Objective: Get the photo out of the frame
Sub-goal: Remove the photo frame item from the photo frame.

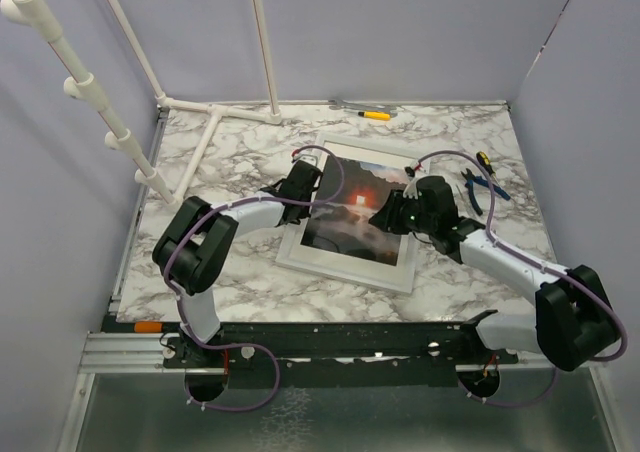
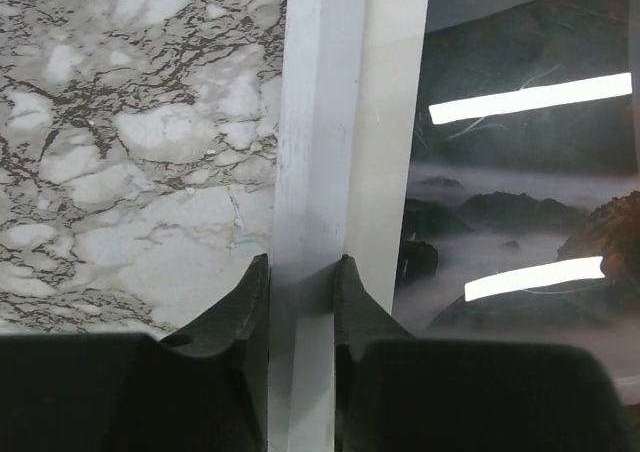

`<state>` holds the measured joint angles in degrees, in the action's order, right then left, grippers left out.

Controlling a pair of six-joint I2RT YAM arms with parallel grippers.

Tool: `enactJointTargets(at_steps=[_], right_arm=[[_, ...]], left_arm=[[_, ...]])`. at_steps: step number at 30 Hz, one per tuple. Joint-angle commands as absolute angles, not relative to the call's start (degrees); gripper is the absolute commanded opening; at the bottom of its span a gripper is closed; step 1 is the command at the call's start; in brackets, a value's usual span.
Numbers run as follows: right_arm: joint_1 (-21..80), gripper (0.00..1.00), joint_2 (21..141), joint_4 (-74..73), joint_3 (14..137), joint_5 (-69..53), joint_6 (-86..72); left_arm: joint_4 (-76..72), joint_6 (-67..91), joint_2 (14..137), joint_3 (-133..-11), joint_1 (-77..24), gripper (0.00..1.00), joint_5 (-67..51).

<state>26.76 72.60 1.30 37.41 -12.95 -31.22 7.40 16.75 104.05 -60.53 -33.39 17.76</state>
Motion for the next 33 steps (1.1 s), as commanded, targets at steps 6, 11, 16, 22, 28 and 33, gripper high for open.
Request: enactJointTargets(at_steps=[6, 11, 16, 22, 28, 33], right_arm=[[26.81, 0.3, 76.89, 10.84, 38.06, -22.54, -33.14], [27.45, 0.19, 83.46, 14.33, 41.04, -30.0, -34.43], [29.72, 0.01, 88.36, 20.33, 41.95, -34.77, -36.77], [32.26, 0.01, 93.16, 25.15, 43.49, -36.7, -39.48], [36.06, 0.01, 96.18, 26.47, 45.42, -37.3, -39.82], [36.65, 0.01, 103.75, 27.32, 45.32, -37.86, -41.01]], left_arm=[[10.71, 16.4, 102.2, -62.31, -34.97, 0.02, 24.89], [13.56, 16.43, 100.22, -64.24, -35.97, 0.0, 24.76], [15.32, 16.27, 98.35, -65.7, -36.51, 0.0, 25.08], [16.53, 16.25, 97.16, -66.69, -36.73, 0.0, 25.28], [16.96, 15.93, 96.7, -66.88, -36.76, 0.0, 25.3], [17.39, 15.97, 96.64, -67.21, -36.82, 0.0, 25.23]])
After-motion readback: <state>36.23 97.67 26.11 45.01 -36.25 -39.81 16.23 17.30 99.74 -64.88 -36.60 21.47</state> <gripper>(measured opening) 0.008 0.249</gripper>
